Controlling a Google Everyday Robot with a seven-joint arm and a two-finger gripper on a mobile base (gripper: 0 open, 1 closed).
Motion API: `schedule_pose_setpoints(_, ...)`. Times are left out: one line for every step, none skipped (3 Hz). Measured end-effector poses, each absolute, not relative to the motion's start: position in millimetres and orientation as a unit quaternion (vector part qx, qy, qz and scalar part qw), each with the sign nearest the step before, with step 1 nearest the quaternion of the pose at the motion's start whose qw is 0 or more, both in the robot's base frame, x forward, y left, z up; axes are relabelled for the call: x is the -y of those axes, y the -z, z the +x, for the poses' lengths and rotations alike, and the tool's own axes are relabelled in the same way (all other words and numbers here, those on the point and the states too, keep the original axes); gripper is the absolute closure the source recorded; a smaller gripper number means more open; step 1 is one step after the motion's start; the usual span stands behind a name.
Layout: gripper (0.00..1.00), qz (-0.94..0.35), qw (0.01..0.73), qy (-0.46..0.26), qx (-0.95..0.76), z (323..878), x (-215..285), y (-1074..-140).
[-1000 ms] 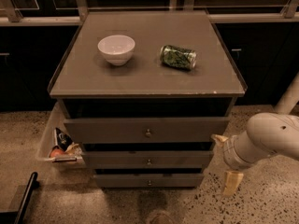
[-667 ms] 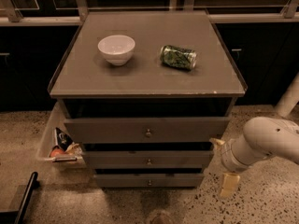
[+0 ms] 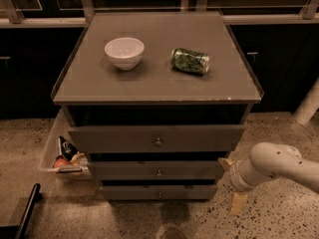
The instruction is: Open middle drawer
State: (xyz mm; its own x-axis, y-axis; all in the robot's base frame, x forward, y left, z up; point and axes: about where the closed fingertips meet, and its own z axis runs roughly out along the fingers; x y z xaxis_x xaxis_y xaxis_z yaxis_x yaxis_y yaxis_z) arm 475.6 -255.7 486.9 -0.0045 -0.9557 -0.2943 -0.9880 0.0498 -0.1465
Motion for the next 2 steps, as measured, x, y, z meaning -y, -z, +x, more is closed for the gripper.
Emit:
schedule_pose_setpoints(0.0,-0.71,0.184,-0.035,-0.679,481.1,251.9,-457.6)
schedule_pose_setpoints(0.0,-0.722,0.235,-0.016,-0.65,487.3,236.3,-450.4)
